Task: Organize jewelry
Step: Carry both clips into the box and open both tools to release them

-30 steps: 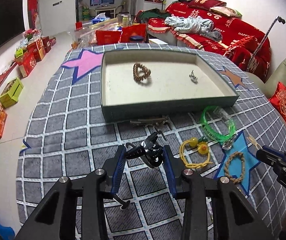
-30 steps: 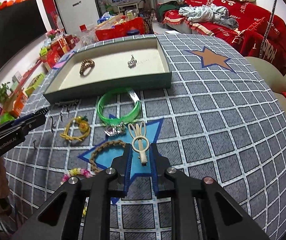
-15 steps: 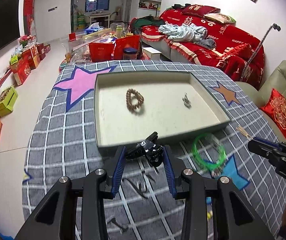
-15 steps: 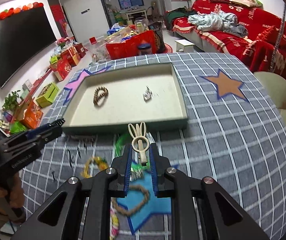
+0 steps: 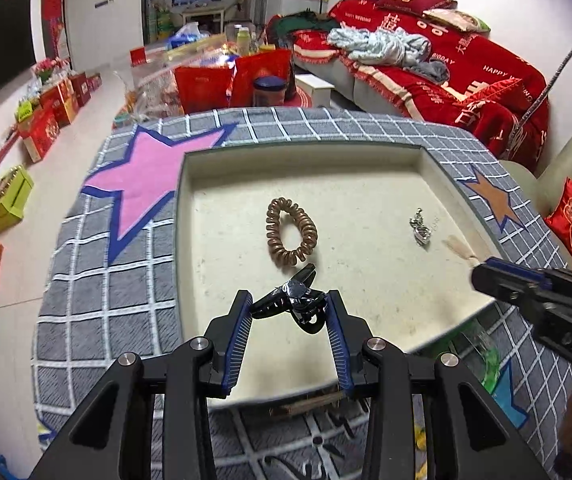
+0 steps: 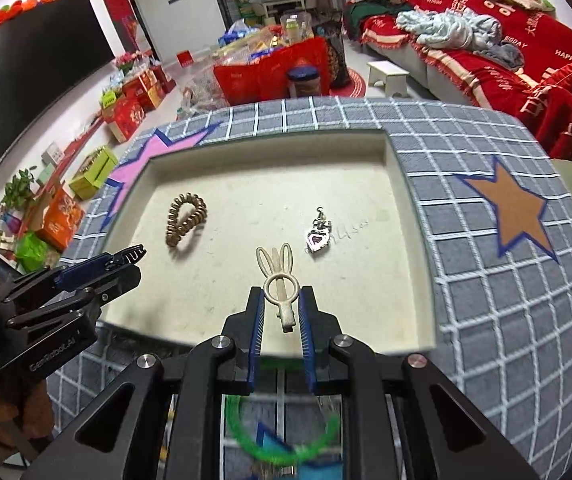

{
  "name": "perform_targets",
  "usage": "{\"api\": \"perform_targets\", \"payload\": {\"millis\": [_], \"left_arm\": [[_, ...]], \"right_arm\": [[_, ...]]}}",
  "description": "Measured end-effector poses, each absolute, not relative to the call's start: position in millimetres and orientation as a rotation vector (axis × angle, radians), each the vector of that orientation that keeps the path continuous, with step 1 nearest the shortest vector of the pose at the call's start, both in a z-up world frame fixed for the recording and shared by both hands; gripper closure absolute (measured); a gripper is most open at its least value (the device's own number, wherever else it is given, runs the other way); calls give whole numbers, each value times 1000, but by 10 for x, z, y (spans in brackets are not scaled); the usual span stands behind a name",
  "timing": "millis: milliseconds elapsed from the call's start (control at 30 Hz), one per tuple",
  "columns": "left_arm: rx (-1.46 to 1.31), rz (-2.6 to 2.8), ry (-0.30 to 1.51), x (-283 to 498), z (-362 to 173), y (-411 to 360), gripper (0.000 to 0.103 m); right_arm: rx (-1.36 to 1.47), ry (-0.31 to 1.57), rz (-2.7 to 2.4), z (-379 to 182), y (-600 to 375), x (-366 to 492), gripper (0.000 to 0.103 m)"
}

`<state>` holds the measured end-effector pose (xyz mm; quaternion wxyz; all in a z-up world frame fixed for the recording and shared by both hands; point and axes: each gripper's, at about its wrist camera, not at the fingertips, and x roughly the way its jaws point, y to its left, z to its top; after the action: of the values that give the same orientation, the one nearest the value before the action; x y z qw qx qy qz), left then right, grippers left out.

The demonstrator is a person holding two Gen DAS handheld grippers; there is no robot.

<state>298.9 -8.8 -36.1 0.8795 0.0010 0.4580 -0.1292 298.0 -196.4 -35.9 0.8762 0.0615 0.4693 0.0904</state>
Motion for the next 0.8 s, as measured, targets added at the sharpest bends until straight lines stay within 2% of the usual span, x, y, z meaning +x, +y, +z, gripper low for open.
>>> {"api": "perform_targets", "payload": {"millis": [433, 800], "left_arm": [[55, -255, 1059, 3405, -640, -221, 48], [114, -203, 1002, 3538, -650, -376, 46]], "right_arm": [[139, 1042, 171, -720, -1980, 3488, 84], [96, 1016, 128, -697, -2030, 3645, 83]]}}
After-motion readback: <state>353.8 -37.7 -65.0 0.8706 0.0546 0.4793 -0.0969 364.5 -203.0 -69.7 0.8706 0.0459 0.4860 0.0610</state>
